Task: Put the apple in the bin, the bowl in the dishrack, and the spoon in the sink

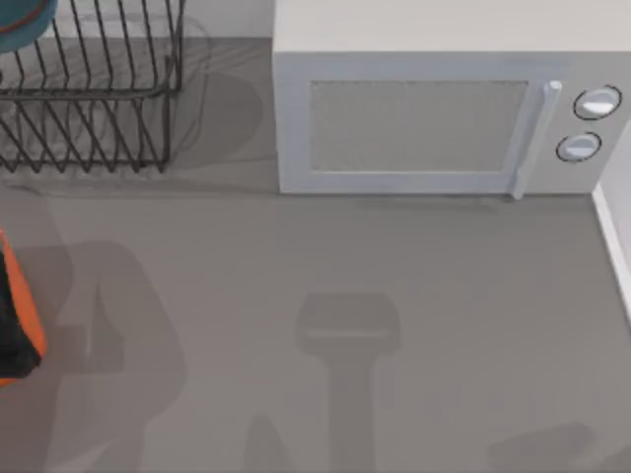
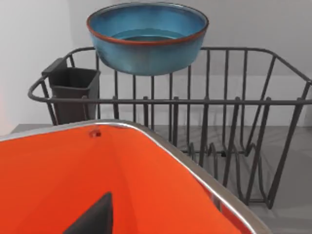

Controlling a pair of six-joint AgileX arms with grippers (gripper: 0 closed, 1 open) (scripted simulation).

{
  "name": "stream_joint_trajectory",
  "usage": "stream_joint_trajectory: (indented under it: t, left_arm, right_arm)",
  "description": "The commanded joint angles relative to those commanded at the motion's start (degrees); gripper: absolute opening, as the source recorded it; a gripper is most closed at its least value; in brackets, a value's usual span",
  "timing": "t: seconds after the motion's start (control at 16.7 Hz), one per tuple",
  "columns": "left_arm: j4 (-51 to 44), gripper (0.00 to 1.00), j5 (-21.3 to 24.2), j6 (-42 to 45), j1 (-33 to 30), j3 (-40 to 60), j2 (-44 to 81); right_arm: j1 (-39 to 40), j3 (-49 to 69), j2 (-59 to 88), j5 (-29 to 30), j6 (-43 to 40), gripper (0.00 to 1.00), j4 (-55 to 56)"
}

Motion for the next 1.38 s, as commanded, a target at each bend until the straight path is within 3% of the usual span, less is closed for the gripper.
stream_joint_trajectory:
  t: [0.3,0.54,1.08,1.38]
  left_arm:
    - [0.0,1.00,0.0,0.0,0.0,0.0,0.0]
    - [0.0,1.00,0.0,0.0,0.0,0.0,0.0]
    - [0.0,1.00,0.0,0.0,0.0,0.0,0.0]
    - [0.0,1.00,0.0,0.0,0.0,0.0,0.0]
  right_arm:
    - [-8.7,13.3,20.8,0.2,-16.6,1.00,-15.6]
    - [-13.0,20.3,31.1,0.0,-24.8,1.00,-22.9]
    - [-13.7,21.1,33.4,-0.1,-26.4,1.00,-23.4]
    - [-13.7,14.9,39.0,-0.1,-26.2,1.00,-11.1]
